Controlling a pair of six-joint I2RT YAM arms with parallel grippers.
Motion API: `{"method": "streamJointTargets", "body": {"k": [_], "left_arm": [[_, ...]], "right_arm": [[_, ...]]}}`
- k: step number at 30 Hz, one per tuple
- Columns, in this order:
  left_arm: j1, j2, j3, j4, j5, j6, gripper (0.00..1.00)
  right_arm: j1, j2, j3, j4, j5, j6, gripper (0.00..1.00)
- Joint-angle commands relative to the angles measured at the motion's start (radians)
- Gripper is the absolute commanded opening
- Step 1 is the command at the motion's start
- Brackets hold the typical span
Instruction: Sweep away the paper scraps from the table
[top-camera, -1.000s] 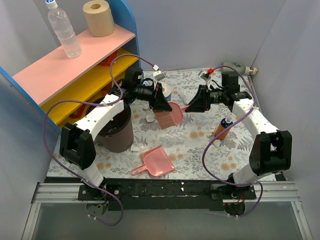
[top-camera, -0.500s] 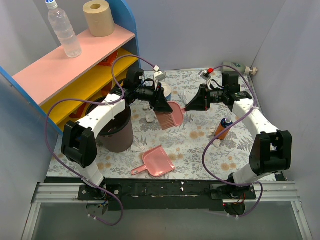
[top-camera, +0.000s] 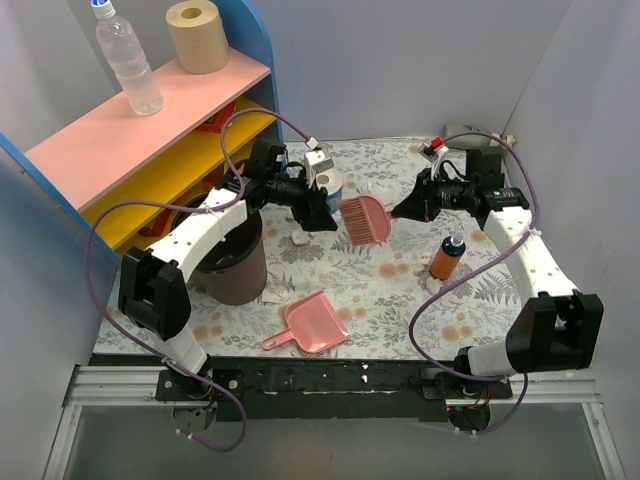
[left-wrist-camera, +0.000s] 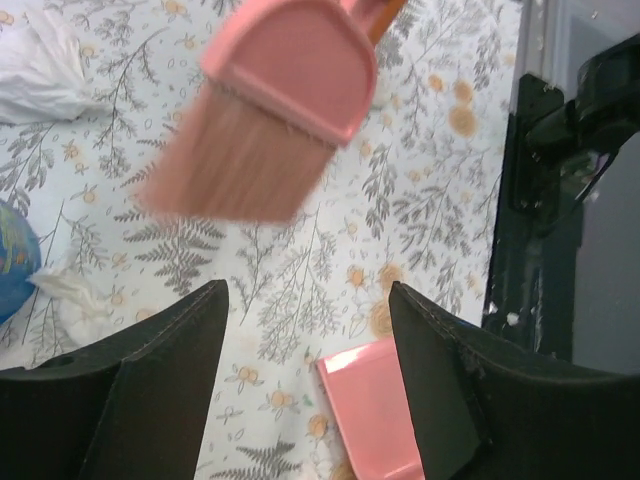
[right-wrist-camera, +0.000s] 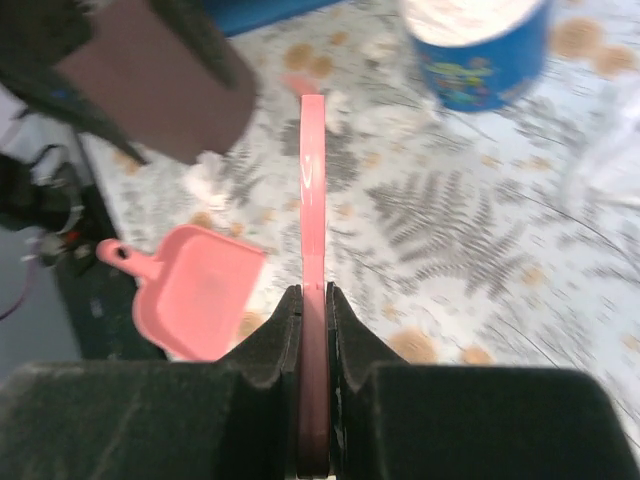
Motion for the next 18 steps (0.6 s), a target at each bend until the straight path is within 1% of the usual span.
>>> {"method": "streamJointTargets", "body": {"k": [1, 2, 4, 5, 7, 8, 10, 12, 13, 15, 16, 18], "left_arm": [[-0.030, -0.091, -0.001, -0.280, -0.058, 0.362, 0.65], [-0.038, -0.099, -0.021, -0.364, -0.082, 0.447, 0.66], [-0.055, -0.139, -0.080, -0.414, -0.096, 0.518, 0.66], [-0.067, -0.159, -0.155, -0.438, -0.109, 0.545, 0.66], [-0.116, -0.228, -0.229, -0.440, -0.177, 0.611, 0.66], [-0.133, -0.246, -0.301, -0.432, -0.197, 0.627, 0.66], [-0.167, -0.291, -0.353, -0.405, -0.242, 0.597, 0.66], [-0.176, -0.300, -0.381, -0.380, -0.253, 0.558, 0.65], [-0.179, -0.302, -0.386, -0.372, -0.277, 0.509, 0.63], [-0.185, -0.306, -0.413, -0.350, -0.320, 0.475, 0.63], [-0.190, -0.312, -0.433, -0.331, -0.404, 0.410, 0.62], [-0.191, -0.337, -0.469, -0.320, -0.443, 0.417, 0.61]], "right_arm": [[-0.002, -0.118, -0.022, -0.024, 0.400, -0.041, 0.01], [-0.002, -0.151, -0.037, -0.012, 0.422, -0.040, 0.01], [-0.002, -0.176, -0.069, 0.005, 0.445, -0.024, 0.01], [-0.001, -0.196, -0.081, 0.018, 0.439, -0.009, 0.01], [-0.001, -0.220, -0.134, 0.045, 0.410, 0.009, 0.01], [-0.002, -0.243, -0.150, 0.067, 0.402, 0.025, 0.01], [-0.002, -0.260, -0.189, 0.074, 0.381, 0.025, 0.01], [-0.002, -0.282, -0.206, 0.065, 0.376, 0.013, 0.01], [-0.001, -0.288, -0.209, 0.056, 0.369, 0.003, 0.01], [-0.001, -0.296, -0.207, 0.038, 0.361, -0.007, 0.01], [-0.001, -0.300, -0.206, 0.038, 0.359, -0.007, 0.01], [-0.002, -0.309, -0.203, 0.035, 0.356, -0.015, 0.01]]}}
